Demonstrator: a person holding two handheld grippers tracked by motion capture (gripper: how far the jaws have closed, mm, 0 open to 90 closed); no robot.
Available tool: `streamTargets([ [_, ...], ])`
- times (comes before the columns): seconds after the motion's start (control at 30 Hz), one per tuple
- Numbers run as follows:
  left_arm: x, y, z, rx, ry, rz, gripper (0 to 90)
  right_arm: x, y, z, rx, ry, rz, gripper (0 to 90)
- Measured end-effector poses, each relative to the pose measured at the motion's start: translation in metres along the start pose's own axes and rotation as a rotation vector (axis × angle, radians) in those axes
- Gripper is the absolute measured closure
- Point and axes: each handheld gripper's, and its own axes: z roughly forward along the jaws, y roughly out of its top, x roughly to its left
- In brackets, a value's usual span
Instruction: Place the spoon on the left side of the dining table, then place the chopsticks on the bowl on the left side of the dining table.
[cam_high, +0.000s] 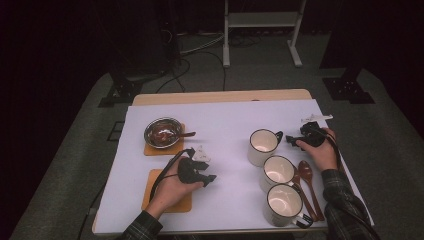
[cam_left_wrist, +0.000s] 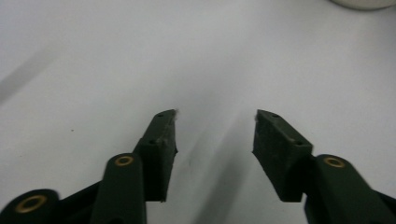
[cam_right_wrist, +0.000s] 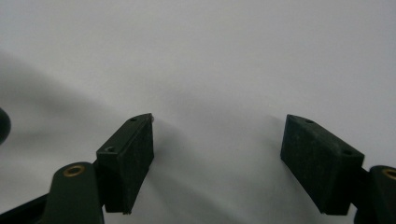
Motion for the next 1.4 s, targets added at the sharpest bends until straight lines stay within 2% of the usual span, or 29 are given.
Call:
streamTargets([
  [0.17,0.006,0.003,-0.004,0.000,-0.014,-0.017,66.6,0.000,-0.001,0.000,-0.007,0.001,0.000,23.8],
  [0.23,0.010,0.005,-0.006,0.009,-0.021,-0.029,76.5,0.000,-0.001,0.000,-0.008,0.000,-0.001,23.7],
  [0.33,0.014,0.007,-0.009,-0.003,-0.022,-0.044,89.8,0.000,-0.001,0.000,-0.008,0.001,-0.001,23.7],
  [0.5,0.020,0.012,-0.011,0.000,-0.009,-0.030,90.0,0.000,-0.001,0.000,-0.009,0.001,-0.001,23.7],
  [0.8,0.042,0.020,-0.016,-0.021,0.011,-0.049,90.0,0.000,-0.002,0.000,-0.010,0.001,0.000,23.7],
  [1.4,0.074,0.027,-0.018,-0.026,0.034,-0.081,90.0,-0.001,-0.002,0.000,-0.010,0.002,0.001,23.6],
])
